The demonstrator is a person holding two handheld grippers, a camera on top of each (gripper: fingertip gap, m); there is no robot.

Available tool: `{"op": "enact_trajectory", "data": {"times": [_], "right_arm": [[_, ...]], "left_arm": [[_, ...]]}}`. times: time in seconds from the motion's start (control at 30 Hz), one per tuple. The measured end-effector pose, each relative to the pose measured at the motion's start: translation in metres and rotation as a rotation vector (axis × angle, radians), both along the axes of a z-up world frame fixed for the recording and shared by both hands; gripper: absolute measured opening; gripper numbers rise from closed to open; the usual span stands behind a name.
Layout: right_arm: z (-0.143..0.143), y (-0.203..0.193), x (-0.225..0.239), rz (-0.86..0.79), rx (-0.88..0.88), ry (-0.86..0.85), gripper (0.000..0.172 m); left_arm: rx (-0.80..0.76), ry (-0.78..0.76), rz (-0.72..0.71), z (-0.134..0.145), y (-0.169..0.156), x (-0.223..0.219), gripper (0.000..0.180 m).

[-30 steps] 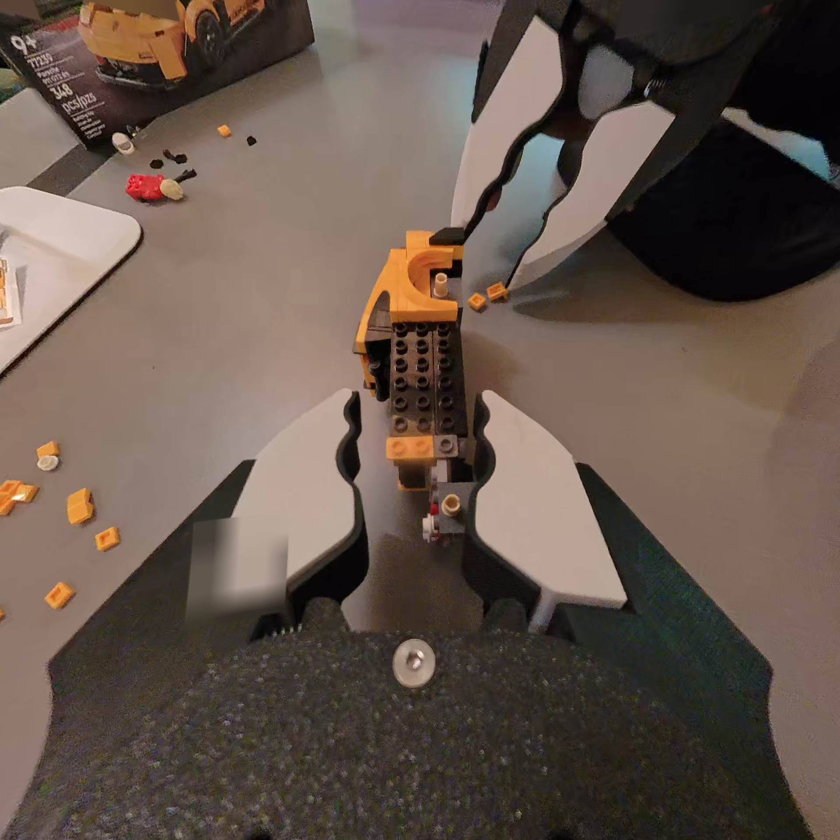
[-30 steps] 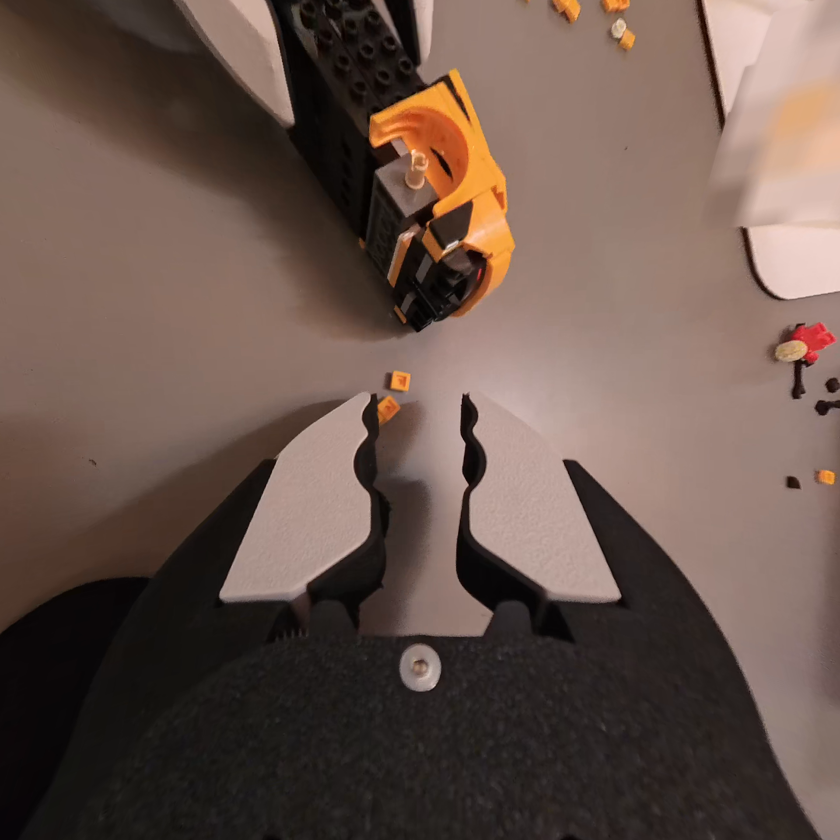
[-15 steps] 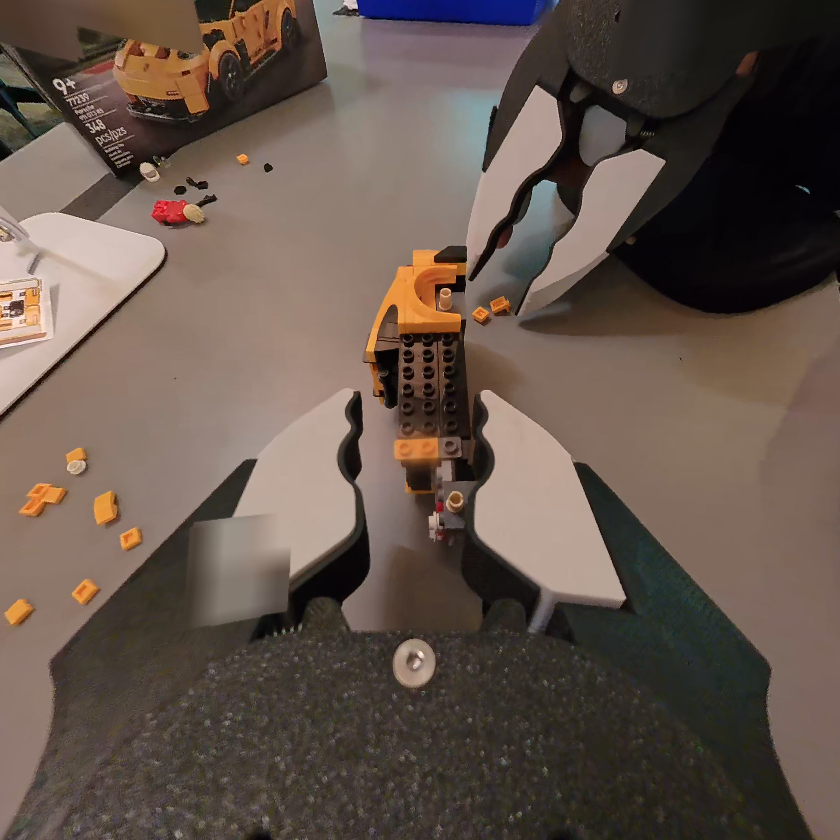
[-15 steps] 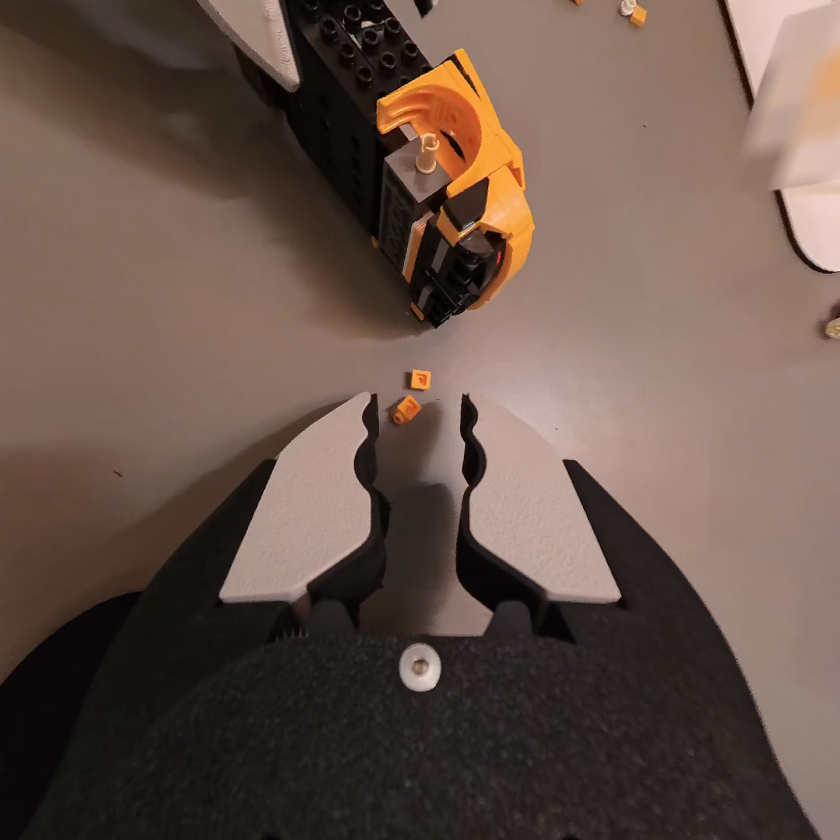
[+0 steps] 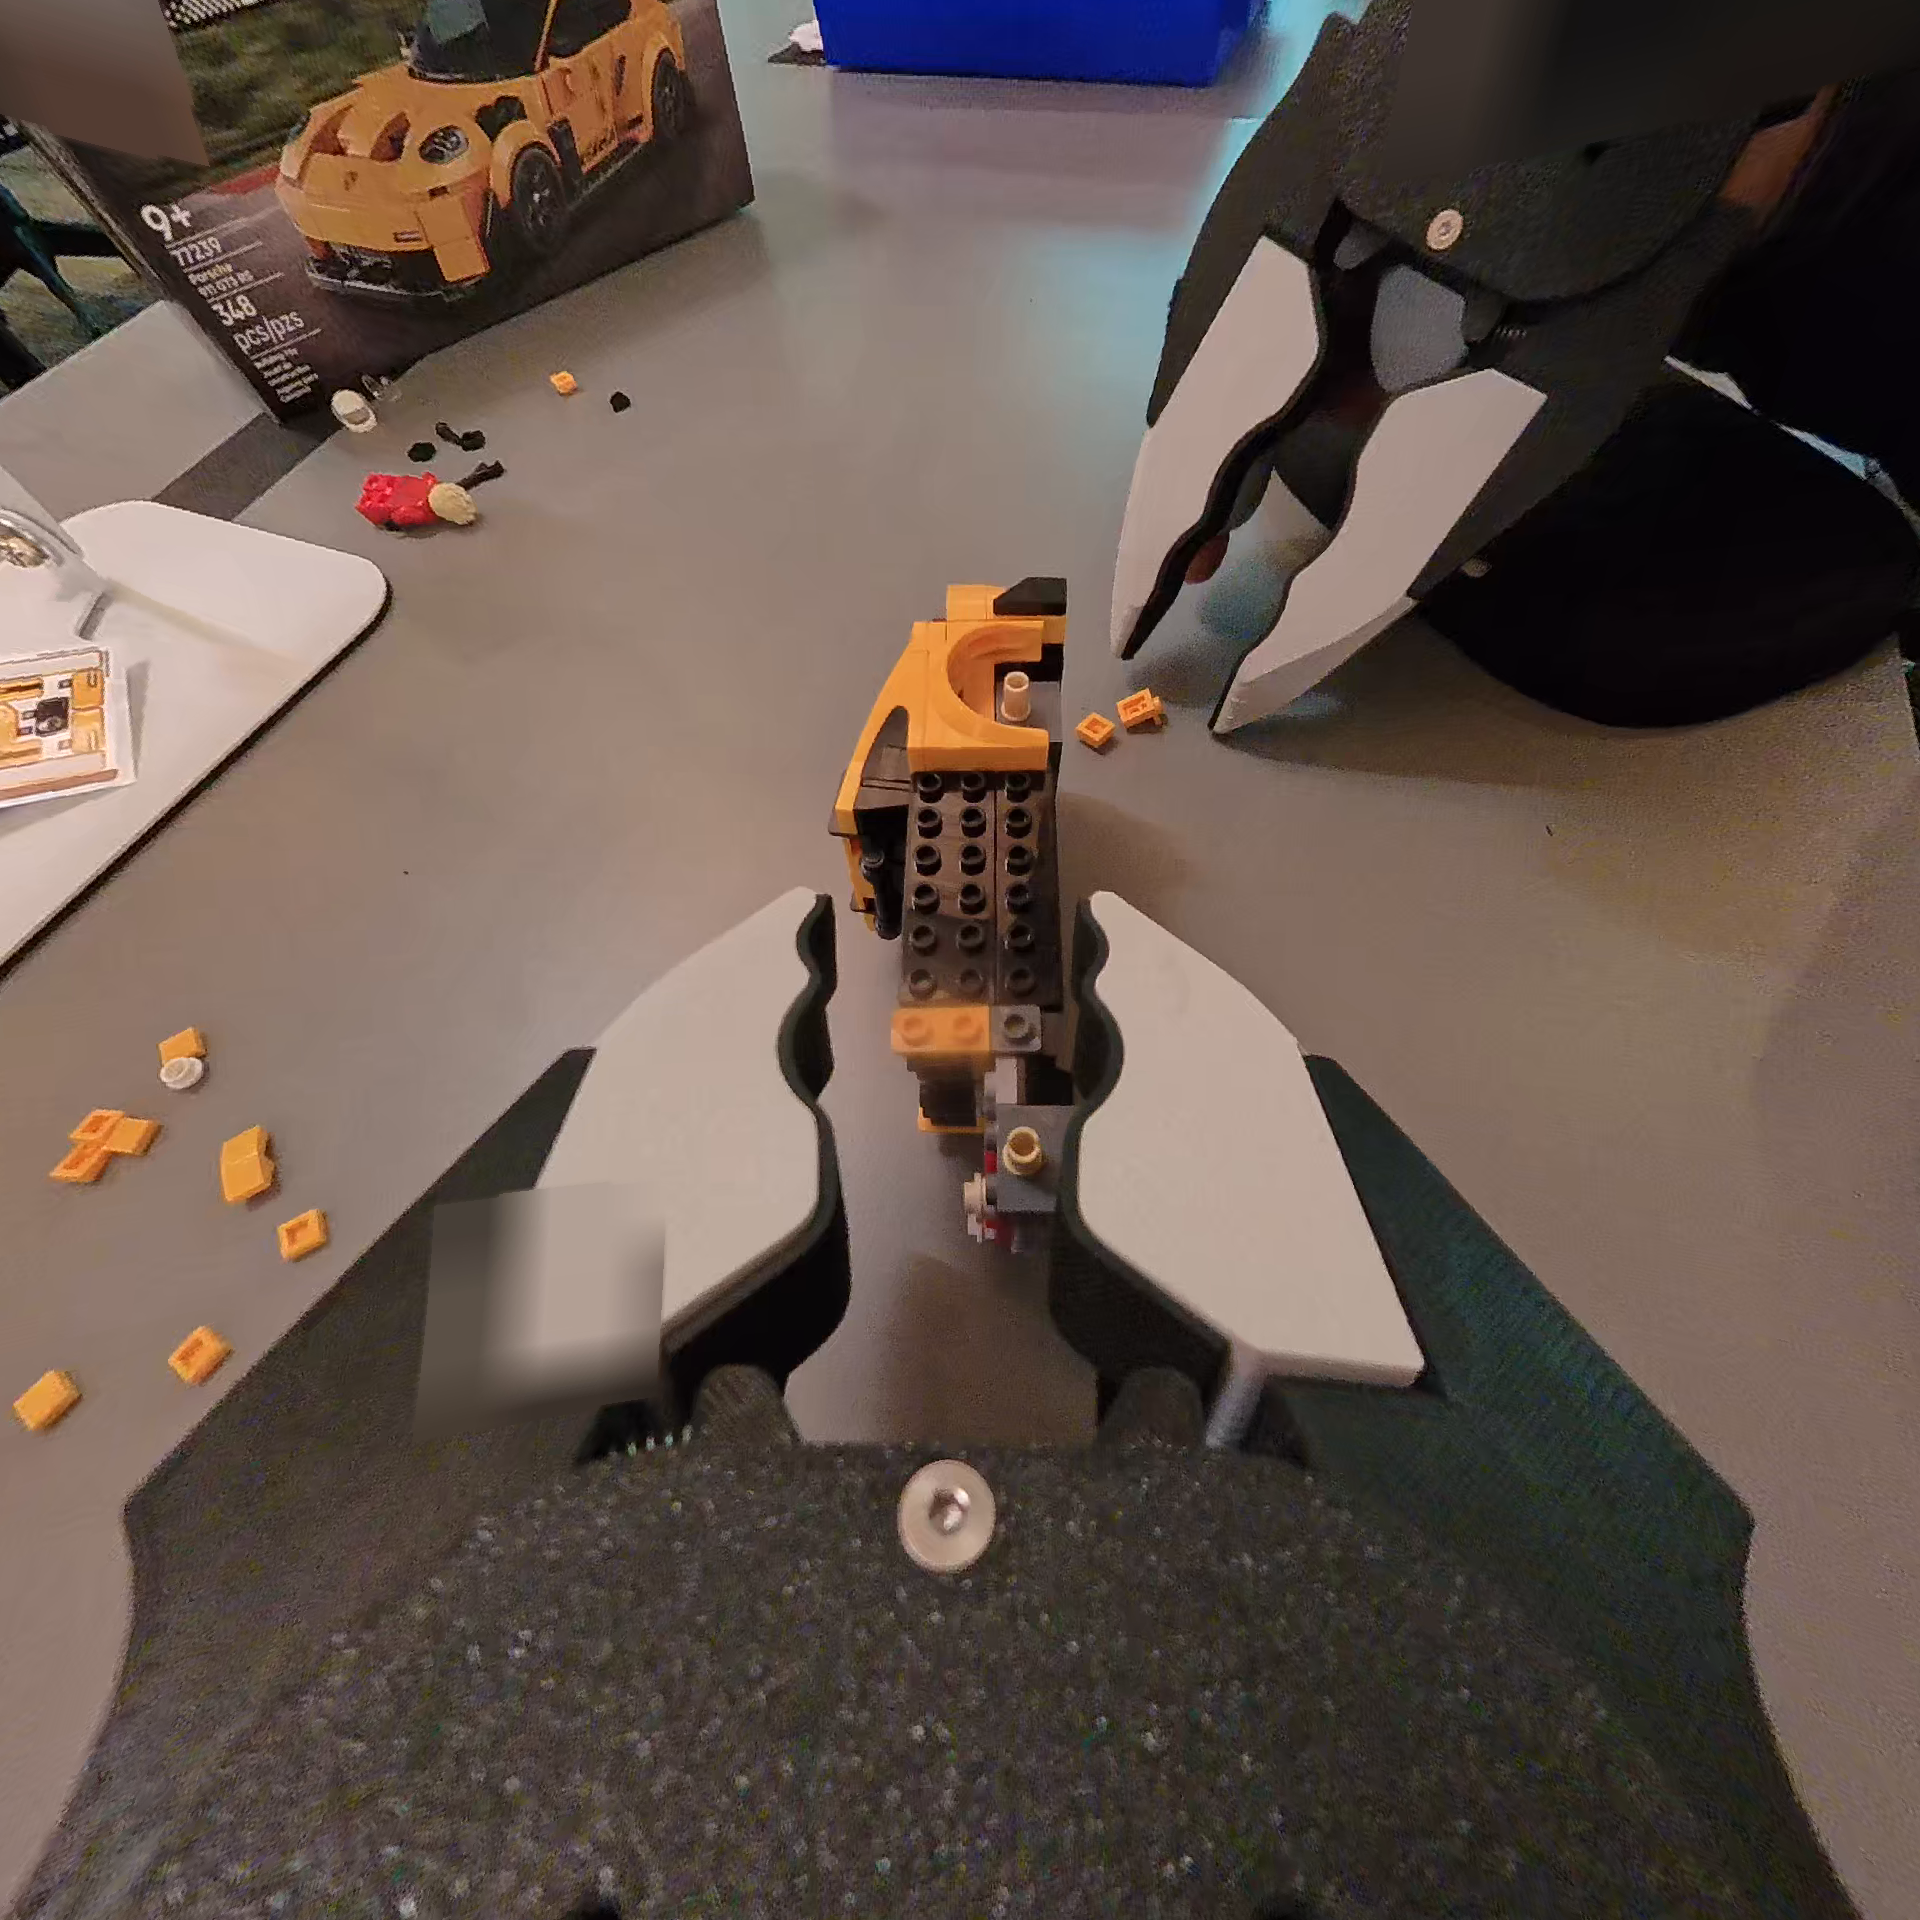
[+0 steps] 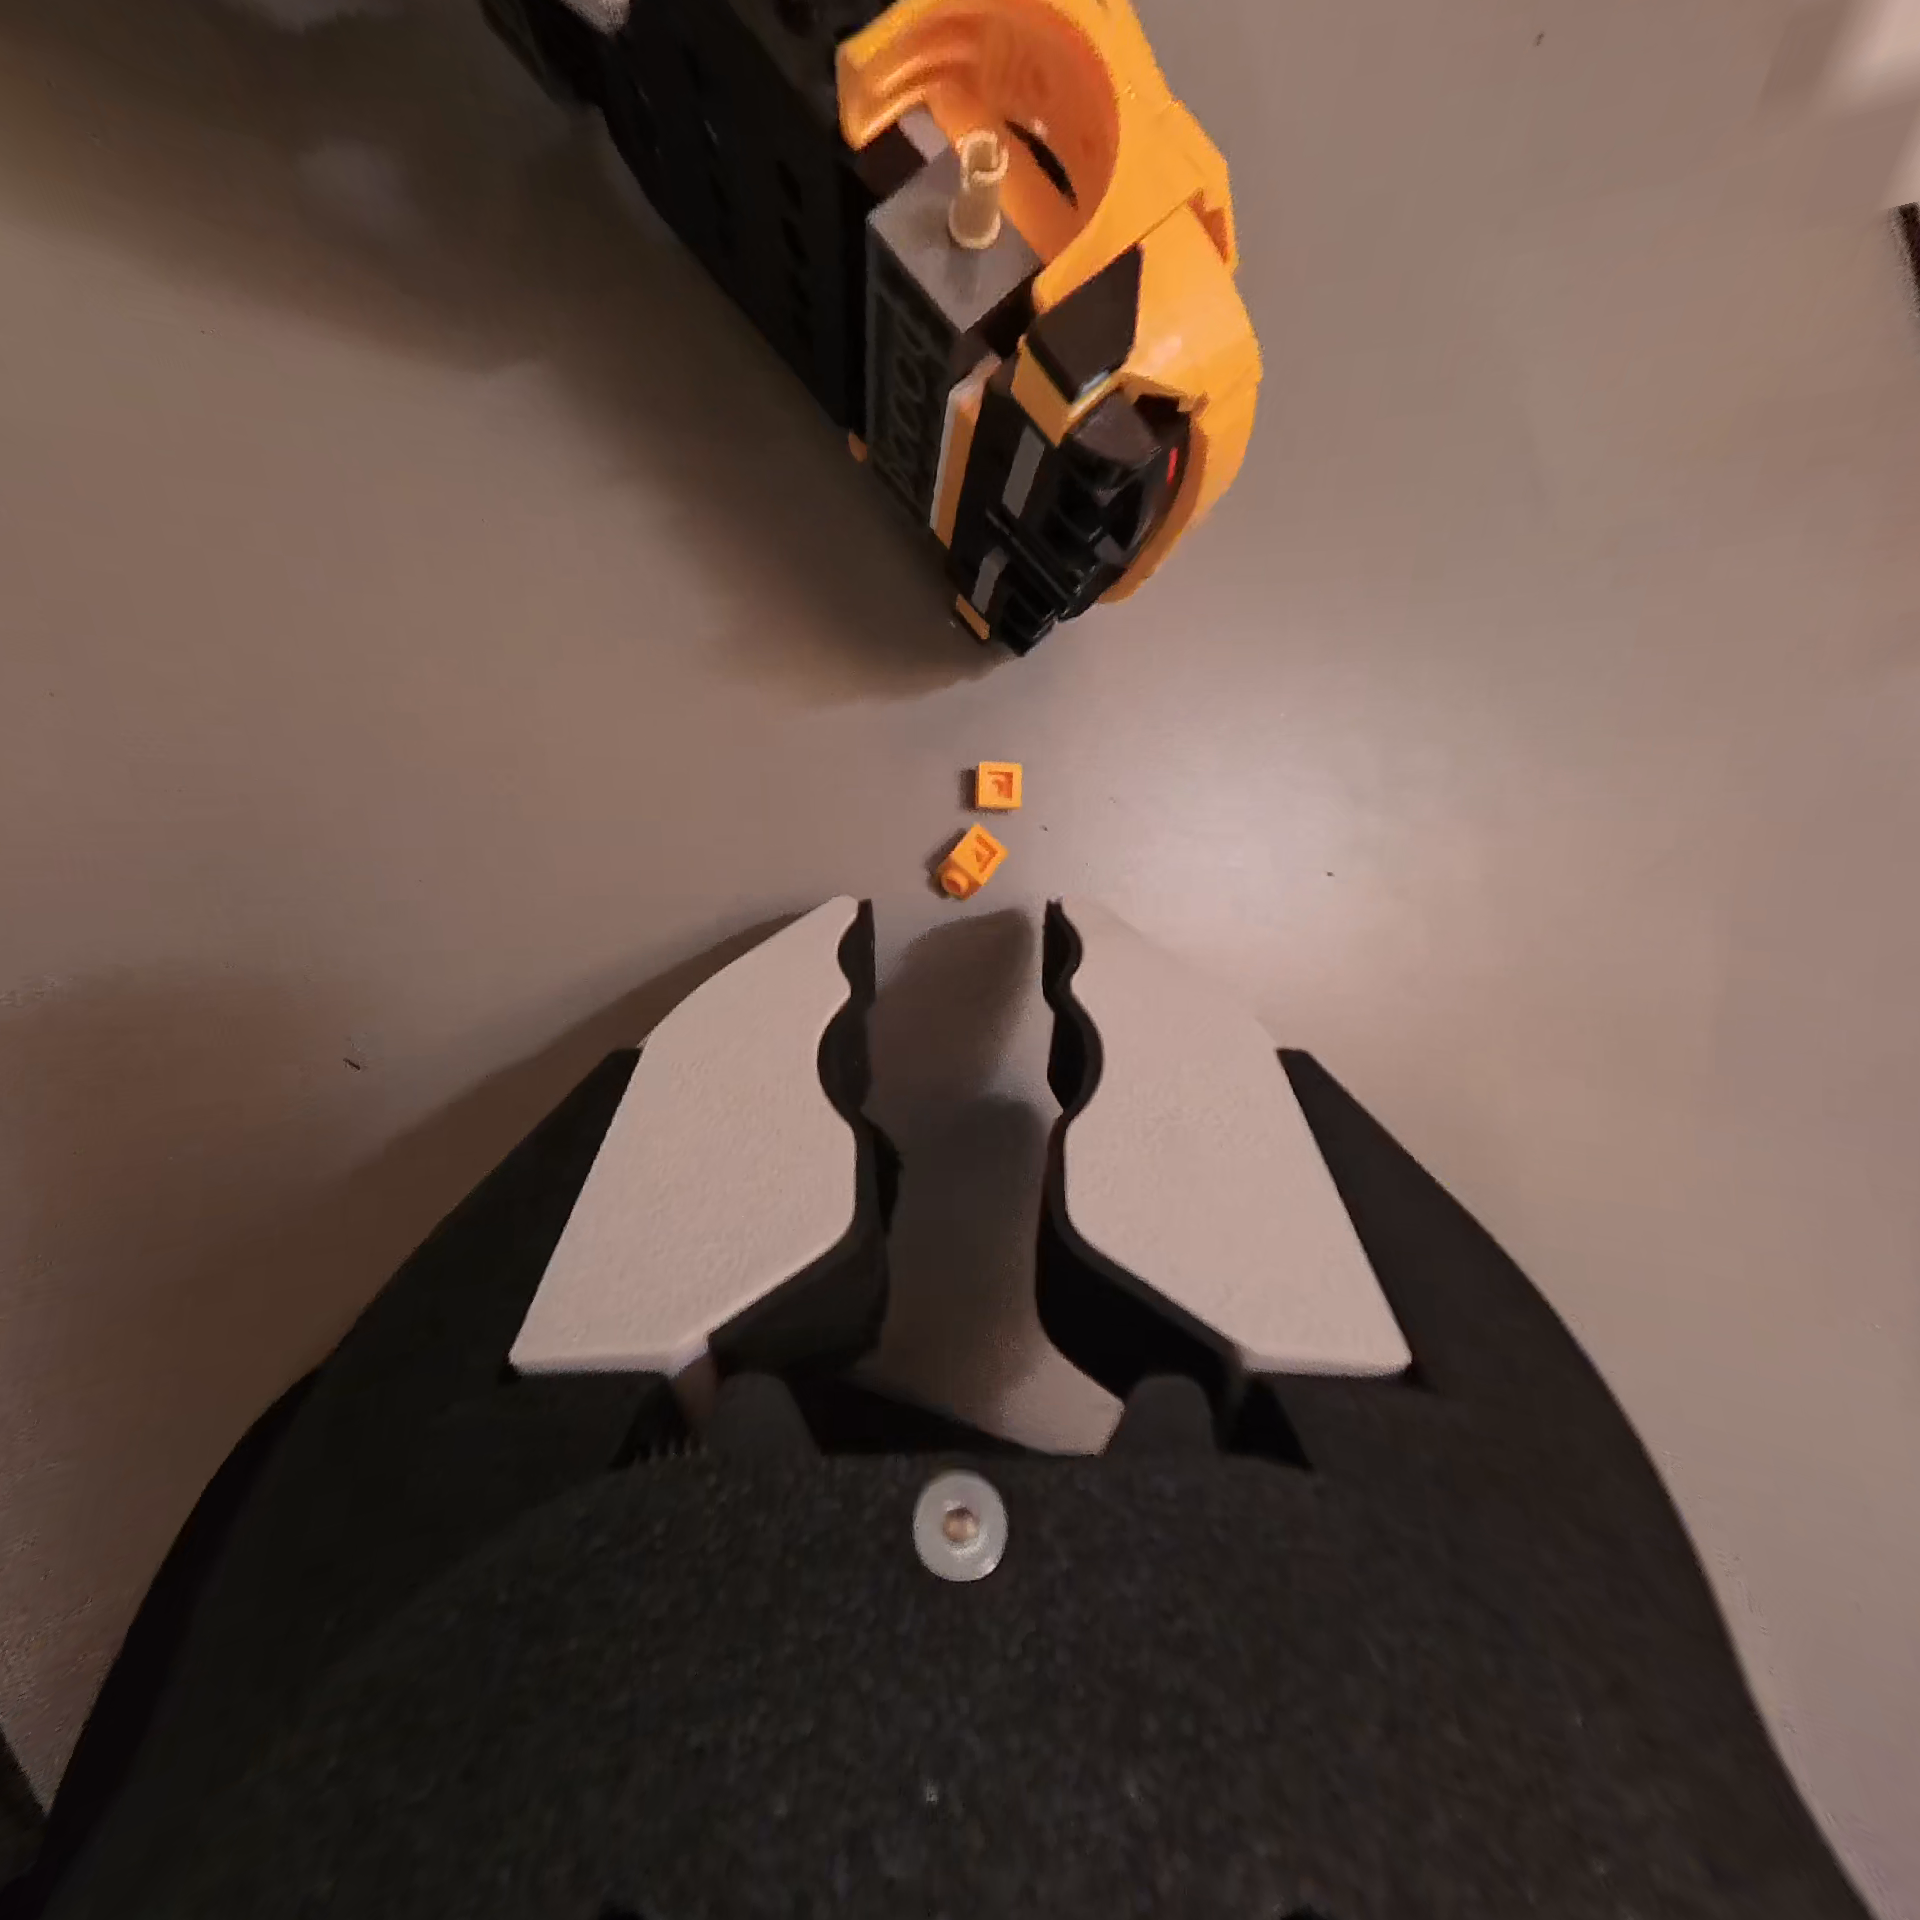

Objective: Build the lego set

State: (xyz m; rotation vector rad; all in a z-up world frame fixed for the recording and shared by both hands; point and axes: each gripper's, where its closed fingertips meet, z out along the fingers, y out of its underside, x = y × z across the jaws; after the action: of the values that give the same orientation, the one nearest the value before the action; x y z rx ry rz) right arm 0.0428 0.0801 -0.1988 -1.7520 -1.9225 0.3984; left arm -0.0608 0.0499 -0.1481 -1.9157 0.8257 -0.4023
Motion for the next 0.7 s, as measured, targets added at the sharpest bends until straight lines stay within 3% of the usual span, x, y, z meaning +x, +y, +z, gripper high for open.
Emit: {"op": "enact_trajectory", "data": {"times": [0.47, 0.57, 0.7], "right_arm": [[-0.0022, 0.0039, -0.0034, -0.037, -0.105, 0.038, 0.024], [-0.0029, 0.0055, -0.0065, -0.041, -0.102, 0.035, 0.007], [-0.0025, 0.0035, -0.0072, -0.032, -0.085, 0.041, 0.006]], "left_arm": [[0.006, 0.003, -0.001, 0.0002, -0.0002, -0.0002, 0.042], [0.010, 0.005, 0.000, 0.0005, -0.0002, -0.0005, 0.042], [0.014, 0.001, -0.002, 0.0017, -0.0006, -0.0001, 0.041]]}}
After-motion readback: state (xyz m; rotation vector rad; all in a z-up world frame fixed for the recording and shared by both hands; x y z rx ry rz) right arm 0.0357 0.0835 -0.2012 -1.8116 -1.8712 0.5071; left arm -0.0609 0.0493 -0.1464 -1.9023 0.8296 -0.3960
